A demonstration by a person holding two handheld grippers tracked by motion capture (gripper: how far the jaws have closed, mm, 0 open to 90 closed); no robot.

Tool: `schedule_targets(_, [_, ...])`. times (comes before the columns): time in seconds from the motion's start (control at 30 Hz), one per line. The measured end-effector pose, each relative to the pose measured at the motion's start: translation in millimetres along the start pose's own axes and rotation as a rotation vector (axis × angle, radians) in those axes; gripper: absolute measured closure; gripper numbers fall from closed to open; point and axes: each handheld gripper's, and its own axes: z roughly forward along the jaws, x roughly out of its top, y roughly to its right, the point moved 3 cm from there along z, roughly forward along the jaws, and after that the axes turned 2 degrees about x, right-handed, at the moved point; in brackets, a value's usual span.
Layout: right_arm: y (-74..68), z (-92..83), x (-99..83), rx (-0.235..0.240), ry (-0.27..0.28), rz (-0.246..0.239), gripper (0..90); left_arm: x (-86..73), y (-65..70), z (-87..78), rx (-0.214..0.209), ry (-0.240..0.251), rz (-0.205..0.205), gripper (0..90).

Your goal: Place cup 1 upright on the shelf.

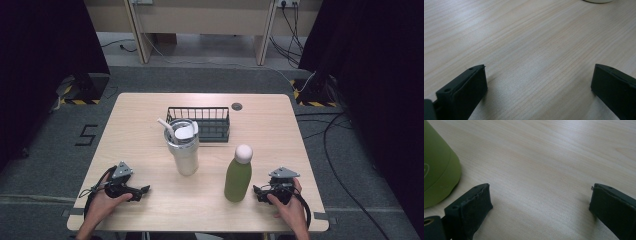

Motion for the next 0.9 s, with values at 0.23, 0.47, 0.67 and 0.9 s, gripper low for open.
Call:
schedule_targets(0.23, [0.2,-0.6,-0.7,-0.003,0.001,-0.001,3.6,0.0,0.0,0.0,0.0,0.0,0.0,0.0])
schedule_targets(0.47, [-0.5,-0.4,-1.3,0.011,-0.01,-0.018,0.3,0.0,0.5,-0.4,0.001,0.002,0.006,0.0])
schedule_targets(0.67, [-0.2,-0.5,-1.3,0.006,-0.012,-0.01,0.4,0.5,1.5,-2.8,-0.022,0.031,0.021,9.4])
schedule_targets(0.9, [0.6,-0.4,-1.3,0.002,-0.009,-0.01,0.4,4.1,6.1,-4.7,-0.012,0.074,0.047,14.7])
